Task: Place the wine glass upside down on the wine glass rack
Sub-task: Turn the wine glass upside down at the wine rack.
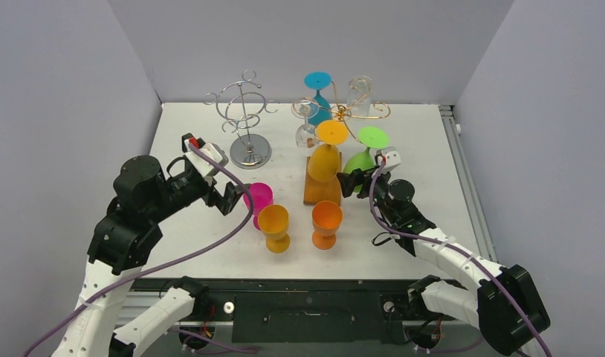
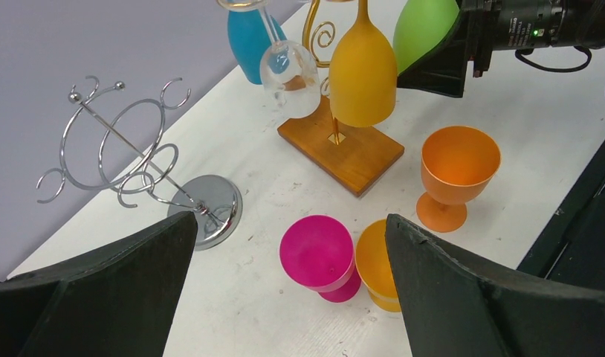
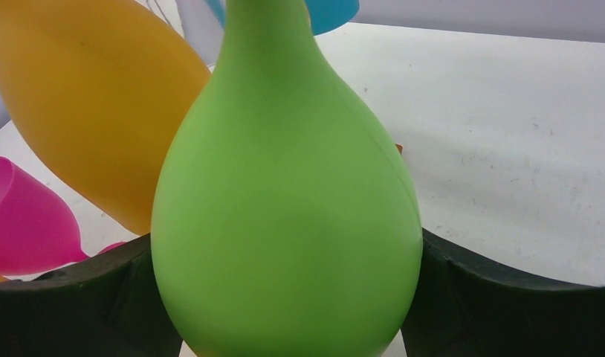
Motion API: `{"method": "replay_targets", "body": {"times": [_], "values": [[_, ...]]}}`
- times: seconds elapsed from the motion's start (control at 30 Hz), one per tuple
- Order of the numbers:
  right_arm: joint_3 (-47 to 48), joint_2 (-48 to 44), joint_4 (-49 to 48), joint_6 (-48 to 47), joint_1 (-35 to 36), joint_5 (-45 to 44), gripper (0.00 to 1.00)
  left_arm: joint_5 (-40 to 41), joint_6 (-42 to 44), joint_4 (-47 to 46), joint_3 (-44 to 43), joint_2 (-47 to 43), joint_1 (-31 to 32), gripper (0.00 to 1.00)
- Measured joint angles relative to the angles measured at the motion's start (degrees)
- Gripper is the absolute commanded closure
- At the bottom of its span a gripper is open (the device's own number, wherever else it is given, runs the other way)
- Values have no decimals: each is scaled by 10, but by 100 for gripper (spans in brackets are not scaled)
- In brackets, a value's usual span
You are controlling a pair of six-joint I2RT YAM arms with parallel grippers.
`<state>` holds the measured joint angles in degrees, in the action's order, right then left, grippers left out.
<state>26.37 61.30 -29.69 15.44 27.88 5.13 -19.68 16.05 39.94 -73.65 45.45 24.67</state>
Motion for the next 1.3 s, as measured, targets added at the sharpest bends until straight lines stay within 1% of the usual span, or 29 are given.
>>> {"method": "replay_targets", "body": {"times": [0.3,0.53,0.77,0.97,1.03,1.13,1.2,1.3], "values": [[6,10,-9,-28,35,-3,20,-26,-22,-34,-39,76,0,4],[-8,19,-16,-20,54,-16,20,-48,-42,-69,-51,123,0,4],[-56,10,-34,23,59,-28,20,-51,-54,-94,-29,120,0,4],[-70,6,-42,66,60,-34,20,-50,-55,-94,-6,110,0,4],[-82,-6,-26,72,60,-34,20,-48,-56,-92,0,103,0,4],[-102,-45,35,85,61,-35,20,-43,-59,-83,5,92,0,4],[-106,-91,85,95,63,-35,20,-38,-60,-75,7,84,0,4],[-106,-193,156,110,73,-38,20,-28,-64,-57,7,73,0,4]]}}
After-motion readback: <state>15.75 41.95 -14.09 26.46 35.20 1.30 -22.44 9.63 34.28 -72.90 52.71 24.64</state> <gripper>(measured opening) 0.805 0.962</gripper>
